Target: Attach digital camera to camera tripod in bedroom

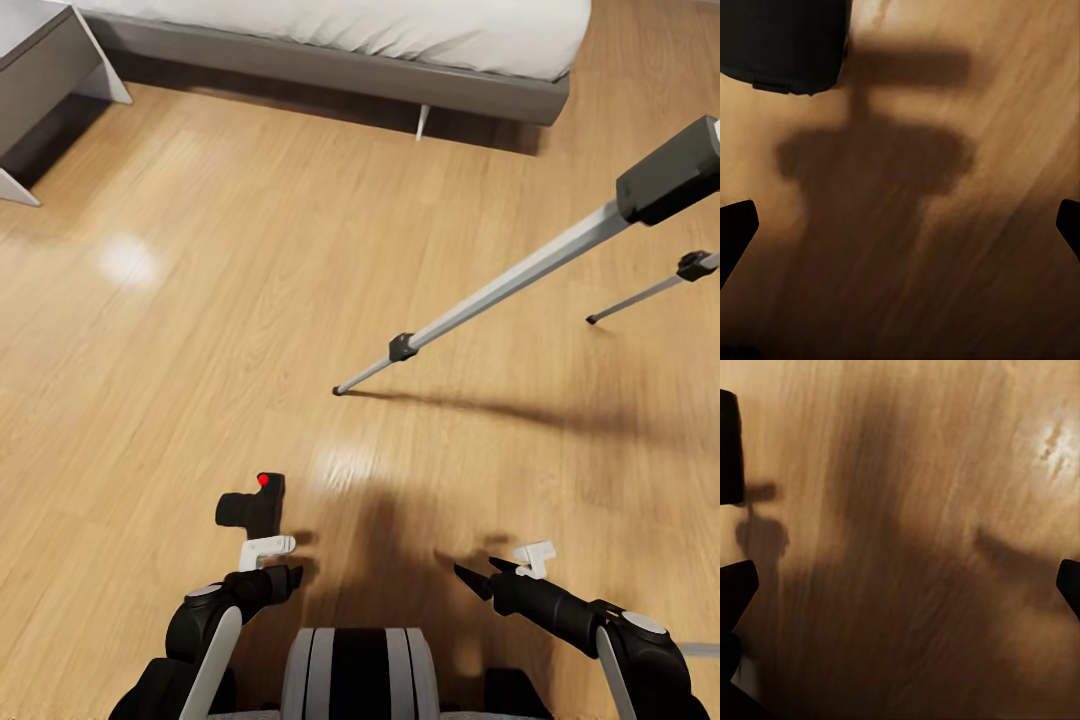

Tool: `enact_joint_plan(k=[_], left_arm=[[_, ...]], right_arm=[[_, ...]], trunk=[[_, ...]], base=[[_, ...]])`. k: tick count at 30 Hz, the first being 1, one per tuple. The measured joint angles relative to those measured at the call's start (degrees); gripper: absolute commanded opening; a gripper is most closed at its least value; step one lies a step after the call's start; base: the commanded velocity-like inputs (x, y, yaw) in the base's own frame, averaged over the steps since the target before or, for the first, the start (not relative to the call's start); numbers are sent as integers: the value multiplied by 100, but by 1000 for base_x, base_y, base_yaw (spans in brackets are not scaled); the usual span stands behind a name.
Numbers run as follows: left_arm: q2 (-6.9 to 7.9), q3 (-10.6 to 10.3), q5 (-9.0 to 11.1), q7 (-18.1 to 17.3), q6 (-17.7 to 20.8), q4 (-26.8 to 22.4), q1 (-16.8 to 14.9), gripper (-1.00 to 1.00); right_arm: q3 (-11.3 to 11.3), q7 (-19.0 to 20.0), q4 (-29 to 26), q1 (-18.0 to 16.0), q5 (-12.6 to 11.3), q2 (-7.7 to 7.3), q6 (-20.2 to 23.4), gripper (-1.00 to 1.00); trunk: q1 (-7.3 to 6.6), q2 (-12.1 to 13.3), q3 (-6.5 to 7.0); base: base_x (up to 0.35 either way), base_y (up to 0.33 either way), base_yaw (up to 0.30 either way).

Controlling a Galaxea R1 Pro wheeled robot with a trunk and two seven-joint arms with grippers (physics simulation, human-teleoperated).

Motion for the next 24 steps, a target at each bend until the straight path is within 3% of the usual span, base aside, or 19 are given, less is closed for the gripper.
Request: enact_joint_plan(k=[5,24], left_arm=[[0,0,0,14,0,0,0,100],[-16,-7,-70,225,-47,9,0,100]], right_arm=[[0,0,4,0,0,-2,6,100],[-4,0,5,0,-1,7,1,100]], trunk=[[13,-7,-111],[13,-7,-112]], base=[[0,0,0],[0,0,0]])
